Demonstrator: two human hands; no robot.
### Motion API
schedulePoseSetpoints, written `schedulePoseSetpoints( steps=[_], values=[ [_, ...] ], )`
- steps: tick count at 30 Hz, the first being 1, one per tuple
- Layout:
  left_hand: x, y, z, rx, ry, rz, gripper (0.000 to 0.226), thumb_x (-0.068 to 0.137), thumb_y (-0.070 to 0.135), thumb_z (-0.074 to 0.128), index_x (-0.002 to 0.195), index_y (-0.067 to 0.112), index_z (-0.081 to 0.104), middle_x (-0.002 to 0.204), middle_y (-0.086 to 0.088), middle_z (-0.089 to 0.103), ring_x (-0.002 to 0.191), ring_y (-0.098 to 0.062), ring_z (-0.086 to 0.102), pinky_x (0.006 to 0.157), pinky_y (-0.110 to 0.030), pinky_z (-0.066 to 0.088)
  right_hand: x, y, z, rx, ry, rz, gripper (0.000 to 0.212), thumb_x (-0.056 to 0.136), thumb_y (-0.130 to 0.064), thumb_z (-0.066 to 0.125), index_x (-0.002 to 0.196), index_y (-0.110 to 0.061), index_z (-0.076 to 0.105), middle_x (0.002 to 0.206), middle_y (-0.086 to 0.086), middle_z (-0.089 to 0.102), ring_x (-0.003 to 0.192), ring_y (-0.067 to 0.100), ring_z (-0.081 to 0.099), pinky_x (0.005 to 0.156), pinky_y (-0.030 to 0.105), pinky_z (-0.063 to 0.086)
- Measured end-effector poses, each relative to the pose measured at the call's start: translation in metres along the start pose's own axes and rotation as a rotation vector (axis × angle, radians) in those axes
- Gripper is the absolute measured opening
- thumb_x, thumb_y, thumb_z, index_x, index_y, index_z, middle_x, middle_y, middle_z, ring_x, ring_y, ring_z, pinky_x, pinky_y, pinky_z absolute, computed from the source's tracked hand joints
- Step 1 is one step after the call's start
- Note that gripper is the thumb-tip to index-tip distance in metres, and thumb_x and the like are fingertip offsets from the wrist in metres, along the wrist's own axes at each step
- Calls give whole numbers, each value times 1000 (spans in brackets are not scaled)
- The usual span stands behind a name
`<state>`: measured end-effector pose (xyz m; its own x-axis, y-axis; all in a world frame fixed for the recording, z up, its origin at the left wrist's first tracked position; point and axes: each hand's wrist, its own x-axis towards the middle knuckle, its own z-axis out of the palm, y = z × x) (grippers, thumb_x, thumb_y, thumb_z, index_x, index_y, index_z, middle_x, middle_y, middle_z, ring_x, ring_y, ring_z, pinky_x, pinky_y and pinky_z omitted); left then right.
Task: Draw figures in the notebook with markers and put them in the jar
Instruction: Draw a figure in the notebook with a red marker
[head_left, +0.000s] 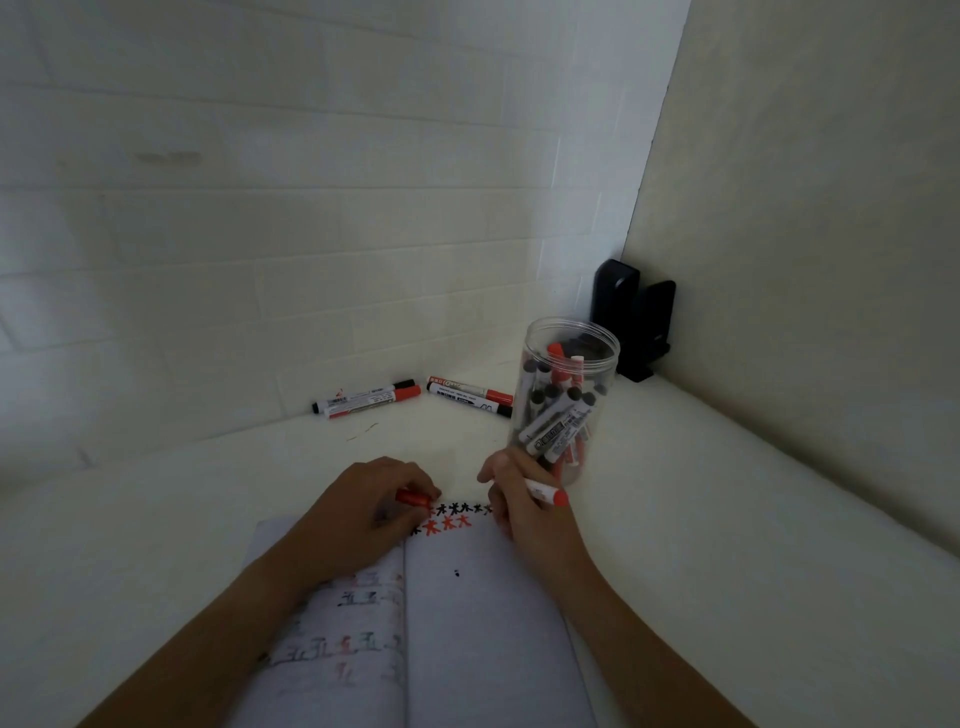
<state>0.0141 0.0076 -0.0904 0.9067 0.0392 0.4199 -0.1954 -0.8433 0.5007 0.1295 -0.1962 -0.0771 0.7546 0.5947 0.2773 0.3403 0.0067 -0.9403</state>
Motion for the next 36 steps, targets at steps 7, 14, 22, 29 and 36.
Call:
schedulePoseSetpoints(
  steps=[7, 14, 22, 29, 36],
  values=[
    [0, -8, 4, 40, -12, 11, 20, 89, 44, 65, 106, 36, 70, 112, 23, 64, 109, 0, 57, 92, -24, 49, -1, -1, -8, 6, -26, 109, 7, 99, -9, 59, 100, -15, 62, 75, 10, 73, 42, 28, 59, 36, 24, 43],
    [-1, -12, 6, 45, 9, -30, 26, 87, 55, 60, 107, 43, 70, 128, 20, 61, 127, 6, 46, 106, -18, 38, -6, -4, -7, -38, 13, 151, 16, 97, -12, 65, 87, -2, 57, 58, 25, 60, 34, 24, 49, 35, 24, 39],
    [-1, -10, 5, 57, -12, -4, 33, 90, 60, 60, 115, 41, 67, 134, 17, 59, 133, 5, 44, 110, -35, 43, -8, -8, -9, -91, -7, 197, 23, 95, -9, 66, 76, -1, 55, 49, 8, 61, 31, 19, 50, 36, 25, 41],
    [-1, -7, 4, 109, -35, -1, 43, 82, 71, 62, 115, 45, 62, 135, 22, 54, 129, 6, 45, 106, -39, 44, -8, -8, -8, -127, -10, 209, 21, 92, -8, 65, 78, 3, 54, 51, 9, 62, 32, 20, 50, 35, 24, 39],
    [-1, -7, 3, 112, -28, -6, 42, 79, 71, 64, 112, 44, 61, 133, 23, 54, 128, 7, 45, 105, -41, 43, -10, -8, -8, -115, -17, 206, 23, 93, -9, 66, 80, 5, 53, 52, 11, 62, 32, 20, 49, 35, 24, 39]
  ],
)
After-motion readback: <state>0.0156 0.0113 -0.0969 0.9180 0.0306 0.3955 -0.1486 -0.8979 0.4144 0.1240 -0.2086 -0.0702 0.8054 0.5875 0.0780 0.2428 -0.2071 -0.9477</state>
